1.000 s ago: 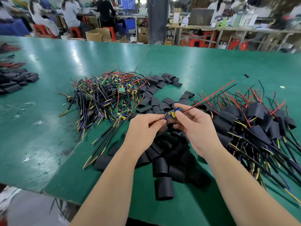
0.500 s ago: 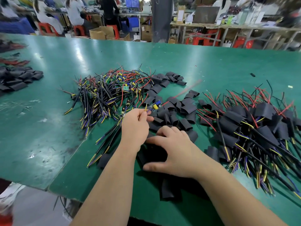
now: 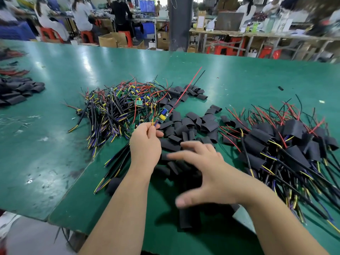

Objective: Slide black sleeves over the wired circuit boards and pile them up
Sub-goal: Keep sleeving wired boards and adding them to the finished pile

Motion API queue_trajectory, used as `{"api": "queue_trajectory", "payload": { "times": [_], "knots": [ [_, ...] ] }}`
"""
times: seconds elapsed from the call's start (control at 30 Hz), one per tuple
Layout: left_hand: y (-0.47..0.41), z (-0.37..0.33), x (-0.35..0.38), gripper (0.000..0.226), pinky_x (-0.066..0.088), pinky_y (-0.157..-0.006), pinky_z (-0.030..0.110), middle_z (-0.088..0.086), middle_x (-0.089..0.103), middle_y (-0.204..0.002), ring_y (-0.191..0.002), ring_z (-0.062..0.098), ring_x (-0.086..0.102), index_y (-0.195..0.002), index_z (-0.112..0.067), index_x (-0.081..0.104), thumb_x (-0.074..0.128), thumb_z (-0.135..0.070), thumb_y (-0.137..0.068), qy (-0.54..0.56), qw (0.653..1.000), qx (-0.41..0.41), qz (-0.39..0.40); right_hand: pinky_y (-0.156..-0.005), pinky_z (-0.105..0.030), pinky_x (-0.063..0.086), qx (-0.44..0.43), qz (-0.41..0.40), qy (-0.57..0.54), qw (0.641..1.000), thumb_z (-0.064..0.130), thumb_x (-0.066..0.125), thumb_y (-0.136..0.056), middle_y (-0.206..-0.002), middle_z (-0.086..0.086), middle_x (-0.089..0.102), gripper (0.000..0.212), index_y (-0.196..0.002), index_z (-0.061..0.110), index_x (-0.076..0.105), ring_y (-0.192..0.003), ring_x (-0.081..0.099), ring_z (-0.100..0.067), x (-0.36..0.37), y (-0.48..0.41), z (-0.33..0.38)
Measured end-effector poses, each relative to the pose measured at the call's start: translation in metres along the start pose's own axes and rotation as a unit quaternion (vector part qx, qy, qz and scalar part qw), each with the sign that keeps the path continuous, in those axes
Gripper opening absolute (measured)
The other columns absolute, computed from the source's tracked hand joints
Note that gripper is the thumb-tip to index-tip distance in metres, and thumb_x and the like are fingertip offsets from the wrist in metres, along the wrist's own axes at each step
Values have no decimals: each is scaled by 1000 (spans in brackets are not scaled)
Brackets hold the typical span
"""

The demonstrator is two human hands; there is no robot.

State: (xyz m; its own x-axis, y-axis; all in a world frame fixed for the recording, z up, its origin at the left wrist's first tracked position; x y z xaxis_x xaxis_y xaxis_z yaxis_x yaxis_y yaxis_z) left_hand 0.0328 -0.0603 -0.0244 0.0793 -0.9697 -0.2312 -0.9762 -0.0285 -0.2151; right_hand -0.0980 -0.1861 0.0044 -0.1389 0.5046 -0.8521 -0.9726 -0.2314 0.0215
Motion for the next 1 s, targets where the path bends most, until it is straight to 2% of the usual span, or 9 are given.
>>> {"api": "queue_trajectory", "payload": {
  "times": [0.07, 0.13, 0.33, 0.43, 0.5, 0.6, 0.7, 0.8, 1.0],
  "knots": [
    [1, 0, 0, 30, 40, -67, 31, -11, 65, -77, -61, 11, 50, -79, -32, 54, 39, -15, -99, 1, 1000, -6, 3, -111, -34, 1, 7, 114, -17, 993, 64, 82, -53, -151, 26, -1, 90, -127, 66, 30, -134, -8, 7, 10, 11, -2],
    [2, 0, 1, 30, 39, -67, 30, -12, 65, -77, -61, 10, 50, -79, -32, 54, 39, -16, -100, -2, 1000, -8, 8, -114, -36, -2, 18, 128, 19, 991, 59, 83, -56, -153, 26, -4, 80, -124, 61, 40, -138, -12, 4, 16, 10, -6],
    [2, -3, 1, 31, 38, -70, 30, -12, 62, -75, -63, 8, 51, -79, -30, 52, 38, -12, -99, 11, 1000, -4, 5, -113, -33, 19, 48, -93, 8, 994, 47, 71, -80, -144, 10, 34, 42, -120, 43, 58, -137, 25, -10, -5, -8, -14],
    [3, -5, -1, 31, 35, -71, 27, -15, 57, -76, -70, -2, 52, -75, -23, 51, 37, -9, -99, -12, 1000, 6, -4, -93, -6, 28, 57, -238, -39, 969, 26, 65, -88, -112, 13, 52, 15, -103, 27, 69, -114, 47, -6, -32, -19, -23],
    [4, -5, 0, 30, 34, -64, 28, -11, 56, -76, -63, 3, 48, -78, -23, 50, 34, -11, -100, -4, 1000, 5, 11, -80, -11, 31, 121, -270, -7, 955, 18, 55, -93, -104, 6, 56, 17, -106, 22, 66, -98, 51, -12, -51, -36, -42],
    [7, -7, 4, 26, 32, -57, 26, -12, 56, -80, -58, 3, 43, -84, -25, 49, 33, -17, -102, -1, 999, -4, 54, -94, -36, 39, 273, -199, 80, 938, 29, 42, -99, -118, -8, 60, 29, -122, 21, 57, -105, 54, -27, -66, -65, -80],
    [11, -9, 7, 19, 35, -58, 26, -11, 53, -73, -58, 2, 46, -93, -23, 53, 38, -29, -102, -51, 995, 22, 83, -103, -45, 26, 345, -123, 200, 909, 40, 39, -99, -117, -11, 62, 32, -119, 20, 54, -116, 53, -31, -64, -82, -108],
    [12, -9, 7, 14, 33, -53, 14, -11, 48, -66, -57, -1, 45, -92, -20, 53, 46, -31, -99, -78, 991, 51, 97, -105, -44, 20, 334, -162, 230, 900, 40, 53, -93, -112, -6, 64, 24, -110, 23, 58, -114, 55, -28, -60, -87, -115],
    [13, -16, 7, 24, 34, -53, 12, -9, 42, -57, -52, -1, 41, -76, -25, 46, 45, -31, -100, -93, 988, 88, 89, -89, -38, 41, 233, -264, 168, 921, 10, 70, -81, -114, -15, 61, 48, -124, 9, 50, -111, 55, -35, -60, -84, -99]
  ]
}}
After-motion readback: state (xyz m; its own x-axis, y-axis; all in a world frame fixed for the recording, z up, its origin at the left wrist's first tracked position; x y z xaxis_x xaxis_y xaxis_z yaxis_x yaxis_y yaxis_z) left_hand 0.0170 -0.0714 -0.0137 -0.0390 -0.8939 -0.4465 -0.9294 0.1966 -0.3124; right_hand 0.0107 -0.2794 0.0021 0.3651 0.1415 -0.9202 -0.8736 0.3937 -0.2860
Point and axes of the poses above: each hand's wrist, its own y-axis away from the middle knuckle, its own x-axis out of the palm, z = x × y, the point moved 5 cm from there along -y, towards the middle knuckle
